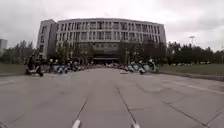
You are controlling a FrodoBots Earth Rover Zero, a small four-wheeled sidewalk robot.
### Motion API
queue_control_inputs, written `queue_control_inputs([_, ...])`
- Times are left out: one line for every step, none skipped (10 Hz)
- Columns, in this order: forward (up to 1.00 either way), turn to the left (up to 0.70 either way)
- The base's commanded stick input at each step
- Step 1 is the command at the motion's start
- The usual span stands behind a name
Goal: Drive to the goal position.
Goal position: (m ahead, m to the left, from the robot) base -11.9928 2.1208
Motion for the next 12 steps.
queue_control_inputs([1.0, 0.0])
queue_control_inputs([1.0, 0.0])
queue_control_inputs([1.0, 0.0])
queue_control_inputs([1.0, 0.0])
queue_control_inputs([1.0, 0.0])
queue_control_inputs([1.0, 0.0])
queue_control_inputs([1.0, 0.0])
queue_control_inputs([1.0, 0.0])
queue_control_inputs([1.0, 0.0])
queue_control_inputs([1.0, 0.0])
queue_control_inputs([1.0, 0.0])
queue_control_inputs([1.0, 0.0])
